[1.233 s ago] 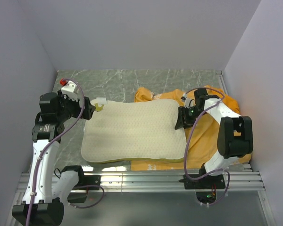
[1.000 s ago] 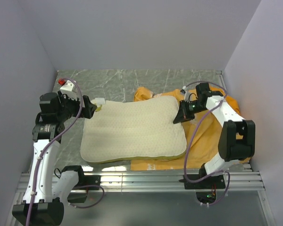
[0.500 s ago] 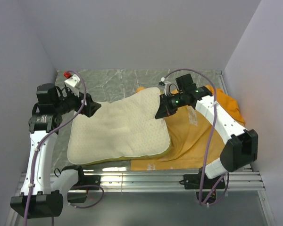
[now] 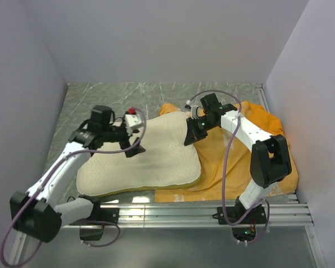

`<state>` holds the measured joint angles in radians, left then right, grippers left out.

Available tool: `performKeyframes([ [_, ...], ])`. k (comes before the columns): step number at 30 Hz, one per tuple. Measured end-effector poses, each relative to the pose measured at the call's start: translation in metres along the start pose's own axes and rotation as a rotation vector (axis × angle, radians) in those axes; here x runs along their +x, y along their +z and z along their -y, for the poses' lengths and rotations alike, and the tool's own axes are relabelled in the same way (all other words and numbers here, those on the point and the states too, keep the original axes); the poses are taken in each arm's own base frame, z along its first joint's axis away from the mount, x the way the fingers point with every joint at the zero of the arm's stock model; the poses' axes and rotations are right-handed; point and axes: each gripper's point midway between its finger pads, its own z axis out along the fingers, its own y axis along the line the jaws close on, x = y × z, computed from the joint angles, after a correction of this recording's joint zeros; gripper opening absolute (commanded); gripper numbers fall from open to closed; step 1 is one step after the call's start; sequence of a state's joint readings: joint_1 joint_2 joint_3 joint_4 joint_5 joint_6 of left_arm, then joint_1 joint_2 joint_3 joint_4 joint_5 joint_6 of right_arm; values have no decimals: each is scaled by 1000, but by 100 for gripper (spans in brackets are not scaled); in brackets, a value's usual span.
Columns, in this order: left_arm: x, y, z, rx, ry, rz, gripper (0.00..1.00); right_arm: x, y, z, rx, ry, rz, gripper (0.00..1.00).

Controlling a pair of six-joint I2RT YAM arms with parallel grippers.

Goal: Put the pillow into the pillowcase

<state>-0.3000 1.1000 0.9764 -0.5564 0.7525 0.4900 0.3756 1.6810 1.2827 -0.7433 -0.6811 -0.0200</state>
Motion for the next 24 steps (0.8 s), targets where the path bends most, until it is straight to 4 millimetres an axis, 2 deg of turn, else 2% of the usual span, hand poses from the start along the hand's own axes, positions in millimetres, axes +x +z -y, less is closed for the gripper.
performKeyframes([
  [8,35,97,32,141,186,-149,99,10,7,11,29,18,-26,0],
  [13,65,145,34,167,242,-220,99,11,10,13,27,22,-33,0],
  [16,82,161,38,185,287,-250,98,13,12,14,25,23,-35,0],
  [17,85,165,39,190,306,-257,93,15,12,14,22,26,-39,0],
  [18,88,168,41,195,324,-265,78,16,13,14,19,29,-43,0],
  [20,90,173,41,204,338,-280,58,16,15,15,17,32,-46,0],
  [21,90,175,40,210,346,-290,43,16,15,15,16,33,-48,0],
  [22,91,177,39,214,346,-298,33,17,16,16,16,35,-51,1],
  [23,91,177,38,221,355,-306,20,17,16,16,19,36,-52,16],
  [24,91,178,38,231,356,-319,1,17,16,17,22,36,-52,29],
])
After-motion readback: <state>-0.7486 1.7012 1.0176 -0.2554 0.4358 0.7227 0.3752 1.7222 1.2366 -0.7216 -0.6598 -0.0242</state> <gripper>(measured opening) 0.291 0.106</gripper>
